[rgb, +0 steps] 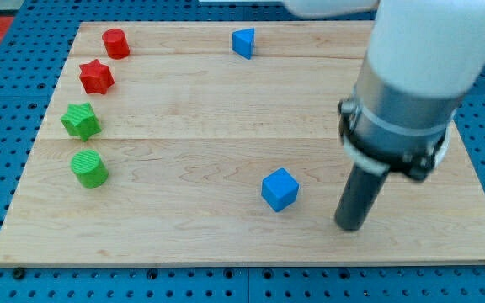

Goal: Slide the blue cube to the bottom right of the blue triangle

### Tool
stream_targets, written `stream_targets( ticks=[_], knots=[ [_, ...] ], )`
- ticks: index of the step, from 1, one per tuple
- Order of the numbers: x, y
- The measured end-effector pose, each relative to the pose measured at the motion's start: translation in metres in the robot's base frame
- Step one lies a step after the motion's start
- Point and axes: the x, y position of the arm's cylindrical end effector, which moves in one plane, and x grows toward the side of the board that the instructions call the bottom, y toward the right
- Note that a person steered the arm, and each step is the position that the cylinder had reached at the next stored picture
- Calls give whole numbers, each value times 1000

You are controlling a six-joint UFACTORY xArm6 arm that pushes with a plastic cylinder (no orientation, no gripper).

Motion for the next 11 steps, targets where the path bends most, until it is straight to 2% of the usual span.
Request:
stream_targets(
  ticks=[1,2,4,5,6,9,11],
  knots=[
    [-51,-63],
    [-128,-101],
    [-115,-158],
    [-157,-177],
    [-192,-173],
    [-178,-105],
    [-282,-89]
  ],
)
